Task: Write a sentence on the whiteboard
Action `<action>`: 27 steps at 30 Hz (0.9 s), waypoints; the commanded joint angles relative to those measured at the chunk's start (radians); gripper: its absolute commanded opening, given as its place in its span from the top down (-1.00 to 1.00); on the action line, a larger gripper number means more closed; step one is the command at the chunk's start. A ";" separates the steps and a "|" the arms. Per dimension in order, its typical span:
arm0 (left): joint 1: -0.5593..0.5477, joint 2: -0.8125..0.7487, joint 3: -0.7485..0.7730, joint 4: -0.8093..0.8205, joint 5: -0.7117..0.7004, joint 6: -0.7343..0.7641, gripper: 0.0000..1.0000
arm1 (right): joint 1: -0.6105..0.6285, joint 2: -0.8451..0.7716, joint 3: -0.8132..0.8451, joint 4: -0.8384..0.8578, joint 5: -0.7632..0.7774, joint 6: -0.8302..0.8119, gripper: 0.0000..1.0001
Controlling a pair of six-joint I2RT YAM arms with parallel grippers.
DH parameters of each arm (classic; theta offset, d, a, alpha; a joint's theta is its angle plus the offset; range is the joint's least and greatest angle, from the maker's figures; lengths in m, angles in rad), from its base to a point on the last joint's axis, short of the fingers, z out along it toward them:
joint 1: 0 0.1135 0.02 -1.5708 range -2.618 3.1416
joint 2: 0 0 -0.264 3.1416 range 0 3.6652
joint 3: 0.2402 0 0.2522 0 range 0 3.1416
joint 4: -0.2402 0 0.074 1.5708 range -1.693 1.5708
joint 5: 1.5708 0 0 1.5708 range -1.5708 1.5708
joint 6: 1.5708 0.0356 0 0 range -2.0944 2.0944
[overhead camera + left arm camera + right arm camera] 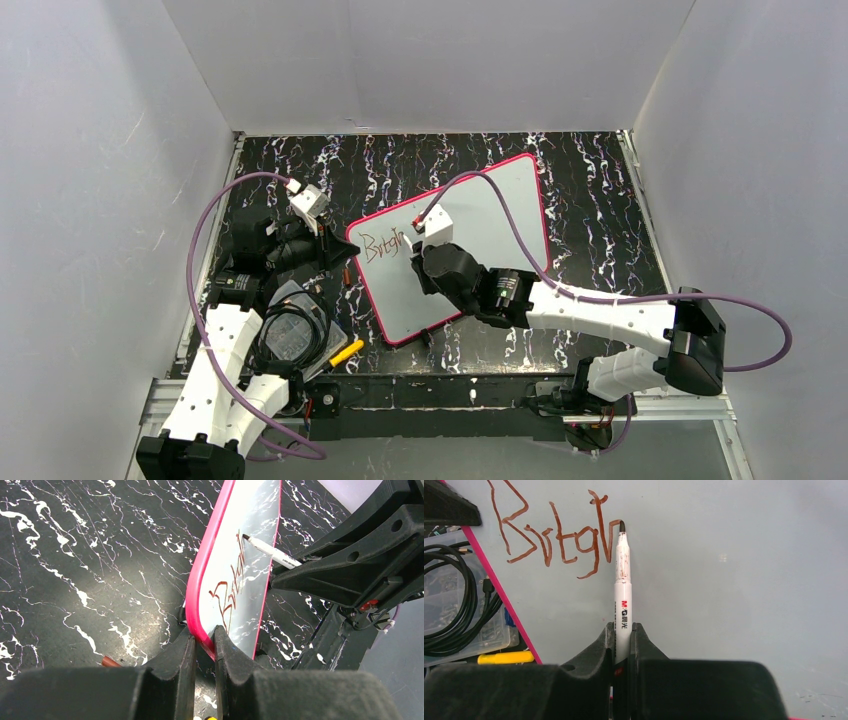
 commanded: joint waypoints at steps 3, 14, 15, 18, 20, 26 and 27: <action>-0.010 -0.019 -0.011 -0.050 -0.015 0.087 1.00 | -0.018 -0.016 -0.041 -0.028 -0.008 0.038 0.97; -0.010 -0.018 -0.011 -0.050 -0.016 0.086 1.00 | -0.018 -0.059 -0.068 -0.029 -0.037 0.045 0.97; -0.010 -0.018 -0.011 -0.050 -0.016 0.086 1.00 | -0.018 -0.067 -0.068 -0.032 -0.038 0.045 0.97; -0.010 -0.018 -0.011 -0.050 -0.016 0.087 1.00 | -0.018 -0.096 -0.076 -0.020 -0.054 0.036 0.97; -0.010 -0.019 -0.013 -0.050 -0.016 0.086 1.00 | -0.017 -0.127 -0.083 -0.002 -0.067 0.024 0.97; -0.010 -0.018 -0.013 -0.050 -0.016 0.085 1.00 | -0.018 -0.143 -0.079 0.029 -0.016 -0.013 0.97; -0.010 -0.018 -0.013 -0.050 -0.016 0.085 1.00 | -0.019 -0.136 -0.067 0.030 -0.013 -0.021 0.97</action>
